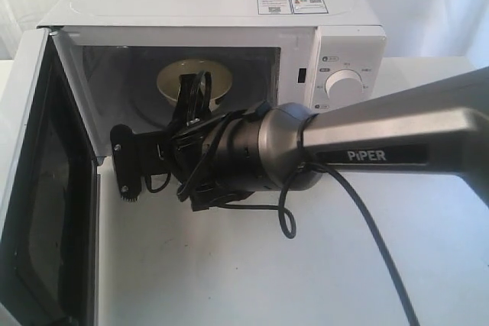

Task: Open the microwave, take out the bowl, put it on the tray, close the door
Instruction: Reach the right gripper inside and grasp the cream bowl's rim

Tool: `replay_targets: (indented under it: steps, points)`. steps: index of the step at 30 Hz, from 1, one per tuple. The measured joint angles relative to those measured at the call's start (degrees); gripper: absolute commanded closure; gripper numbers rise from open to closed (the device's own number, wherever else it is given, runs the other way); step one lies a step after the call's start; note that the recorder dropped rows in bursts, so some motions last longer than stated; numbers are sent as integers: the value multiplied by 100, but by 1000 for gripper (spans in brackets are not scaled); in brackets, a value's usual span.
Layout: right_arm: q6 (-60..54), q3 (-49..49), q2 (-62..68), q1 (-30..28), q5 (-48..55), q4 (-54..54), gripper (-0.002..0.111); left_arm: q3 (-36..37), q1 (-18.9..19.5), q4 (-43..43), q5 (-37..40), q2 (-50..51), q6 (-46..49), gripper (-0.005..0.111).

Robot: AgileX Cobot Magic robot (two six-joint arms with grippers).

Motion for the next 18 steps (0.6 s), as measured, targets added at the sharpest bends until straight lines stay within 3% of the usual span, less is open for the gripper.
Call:
replay_targets:
  steps: [7,18]
  points:
    - [178,0,0,0,-186,-47,47,0,0,0,0,0,0,107]
    - [1316,0,0,0,24,-1113,45,0,0,0,0,0,0,107]
